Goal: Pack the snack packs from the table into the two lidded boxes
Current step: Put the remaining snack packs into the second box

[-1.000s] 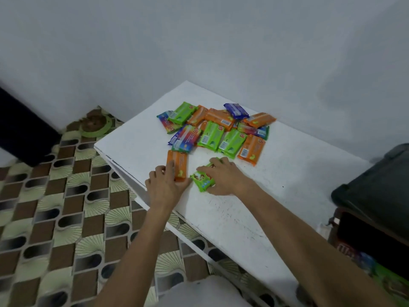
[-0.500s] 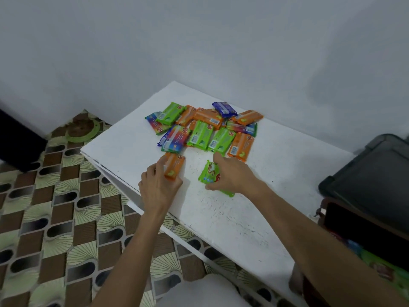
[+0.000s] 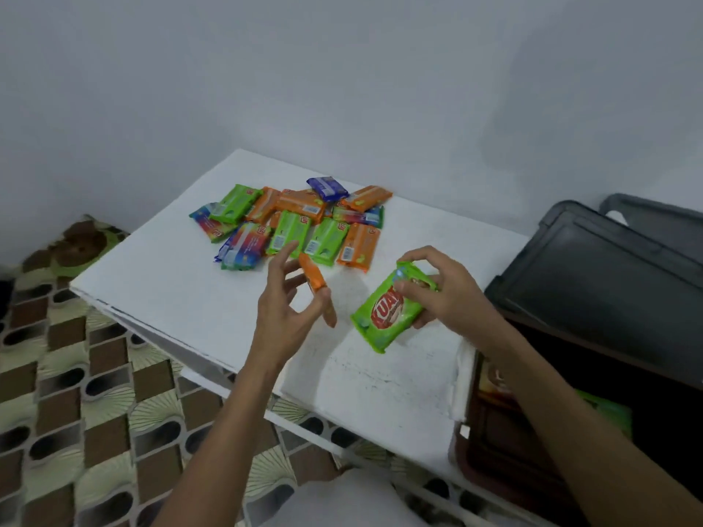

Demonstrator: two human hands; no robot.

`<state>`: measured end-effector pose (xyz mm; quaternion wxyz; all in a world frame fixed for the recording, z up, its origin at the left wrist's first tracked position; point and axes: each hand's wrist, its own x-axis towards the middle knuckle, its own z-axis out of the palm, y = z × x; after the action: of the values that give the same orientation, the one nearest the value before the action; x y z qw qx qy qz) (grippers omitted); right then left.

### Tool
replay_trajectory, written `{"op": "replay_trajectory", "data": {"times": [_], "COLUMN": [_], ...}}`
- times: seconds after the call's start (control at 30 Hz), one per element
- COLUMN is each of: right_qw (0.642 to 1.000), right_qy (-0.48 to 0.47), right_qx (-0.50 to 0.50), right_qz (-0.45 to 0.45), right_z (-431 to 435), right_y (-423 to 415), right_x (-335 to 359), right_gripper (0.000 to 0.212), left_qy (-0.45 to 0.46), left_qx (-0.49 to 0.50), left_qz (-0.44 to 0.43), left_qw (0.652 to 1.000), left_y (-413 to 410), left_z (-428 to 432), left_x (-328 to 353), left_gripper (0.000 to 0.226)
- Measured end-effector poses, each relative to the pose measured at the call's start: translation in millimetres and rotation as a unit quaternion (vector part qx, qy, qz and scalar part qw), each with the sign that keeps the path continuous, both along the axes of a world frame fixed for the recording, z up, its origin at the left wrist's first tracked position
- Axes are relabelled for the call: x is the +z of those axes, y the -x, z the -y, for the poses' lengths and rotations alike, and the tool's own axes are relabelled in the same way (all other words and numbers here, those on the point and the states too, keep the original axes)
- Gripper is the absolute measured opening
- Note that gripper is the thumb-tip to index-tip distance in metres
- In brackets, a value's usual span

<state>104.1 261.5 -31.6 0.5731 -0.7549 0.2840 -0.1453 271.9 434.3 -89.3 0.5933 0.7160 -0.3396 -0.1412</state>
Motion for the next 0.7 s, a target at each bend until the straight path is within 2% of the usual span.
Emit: {"op": "replay_trajectory", "data": {"times": [0.07,0.17,0.43,0.7], "right_qw": [0.999,0.996,0.987,0.984], "right_qy": [-0.049,-0.070,-0.046,-0.070], "right_qx": [-0.009,-0.030,-0.146,-0.163], "right_qz": [0.015,0.040,0.047,0.015], "right_z": [-0.3,-2.6,3.2,8.6], "right_y": [25.9,65.9,163.4,217.4], "right_x": [6.9,17.4,28.5,9.0], "right_gripper": [0.027,0.035,0.018,0.019], "left_qy": [0.001,-0.001,-0.011,-0.070], "left_qx": [-0.050,-0.119,-0.247,-0.348], "left_qz": [0.001,0.006,0.023,0.102], "left_qw": [0.999,0.993,0.969,0.929], "left_y": [16.3,39.7,92.1,132.8], "left_z": [12.0,30.1,71.7,99.4], "left_x": [10.6,21.9,30.8,31.1], "left_gripper": [0.068,0.063,0.053,0.051]}}
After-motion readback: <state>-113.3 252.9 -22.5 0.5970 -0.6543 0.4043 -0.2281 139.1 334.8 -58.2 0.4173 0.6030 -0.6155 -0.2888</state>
